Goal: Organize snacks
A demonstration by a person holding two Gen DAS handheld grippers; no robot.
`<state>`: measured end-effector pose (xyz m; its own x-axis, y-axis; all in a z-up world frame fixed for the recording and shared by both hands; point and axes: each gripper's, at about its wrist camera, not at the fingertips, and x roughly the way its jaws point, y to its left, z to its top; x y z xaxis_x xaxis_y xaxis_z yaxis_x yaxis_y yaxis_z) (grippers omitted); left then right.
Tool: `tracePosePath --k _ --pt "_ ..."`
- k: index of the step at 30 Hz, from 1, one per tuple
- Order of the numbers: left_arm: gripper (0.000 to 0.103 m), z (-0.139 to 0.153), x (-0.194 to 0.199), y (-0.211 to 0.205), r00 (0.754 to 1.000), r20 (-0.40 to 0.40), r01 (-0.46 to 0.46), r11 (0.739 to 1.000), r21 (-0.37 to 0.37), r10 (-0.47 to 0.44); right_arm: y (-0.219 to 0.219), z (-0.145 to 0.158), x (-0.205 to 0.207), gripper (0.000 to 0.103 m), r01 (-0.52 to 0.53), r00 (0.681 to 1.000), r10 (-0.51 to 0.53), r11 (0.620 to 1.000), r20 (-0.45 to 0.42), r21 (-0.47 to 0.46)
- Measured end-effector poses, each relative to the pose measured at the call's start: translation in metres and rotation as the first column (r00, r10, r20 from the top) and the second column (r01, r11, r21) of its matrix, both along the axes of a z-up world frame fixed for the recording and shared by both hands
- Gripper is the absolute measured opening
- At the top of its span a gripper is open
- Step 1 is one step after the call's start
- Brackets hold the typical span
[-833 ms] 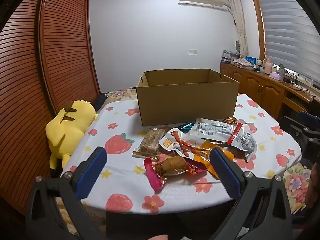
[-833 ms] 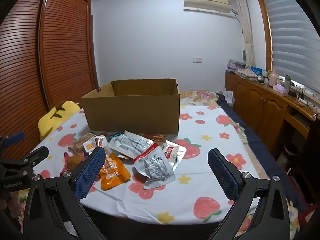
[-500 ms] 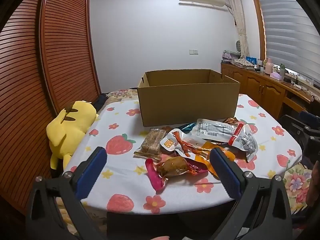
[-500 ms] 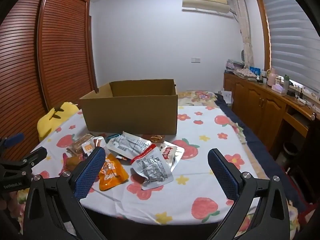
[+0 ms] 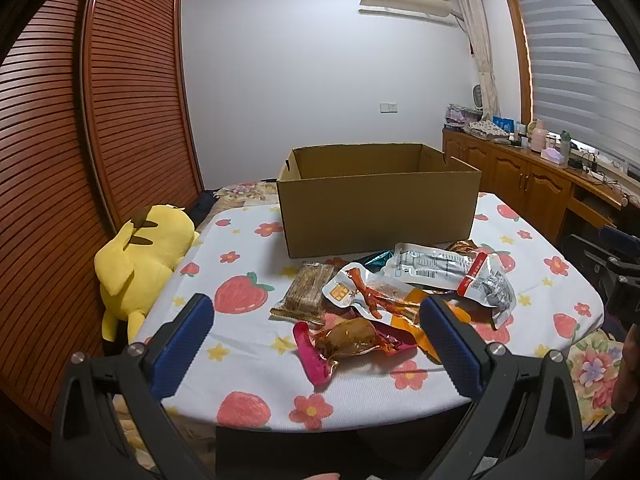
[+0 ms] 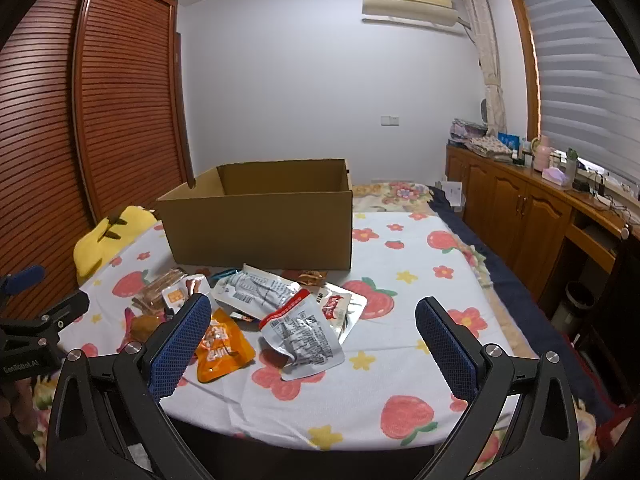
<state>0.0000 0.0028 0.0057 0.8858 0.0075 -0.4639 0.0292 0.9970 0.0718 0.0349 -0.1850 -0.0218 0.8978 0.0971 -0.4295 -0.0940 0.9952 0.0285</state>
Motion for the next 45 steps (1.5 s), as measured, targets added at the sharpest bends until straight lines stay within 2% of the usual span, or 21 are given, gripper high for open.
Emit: tracePosePath --k 45 --pt "0.103 0.0016 -0.0008 0.0005 1.000 0.006 0.001 1.000 -0.005 -0.001 -0.0031 0.0011 0.0011 0.103 0.001 1.000 -0.001 1.000 -0.003 0.006"
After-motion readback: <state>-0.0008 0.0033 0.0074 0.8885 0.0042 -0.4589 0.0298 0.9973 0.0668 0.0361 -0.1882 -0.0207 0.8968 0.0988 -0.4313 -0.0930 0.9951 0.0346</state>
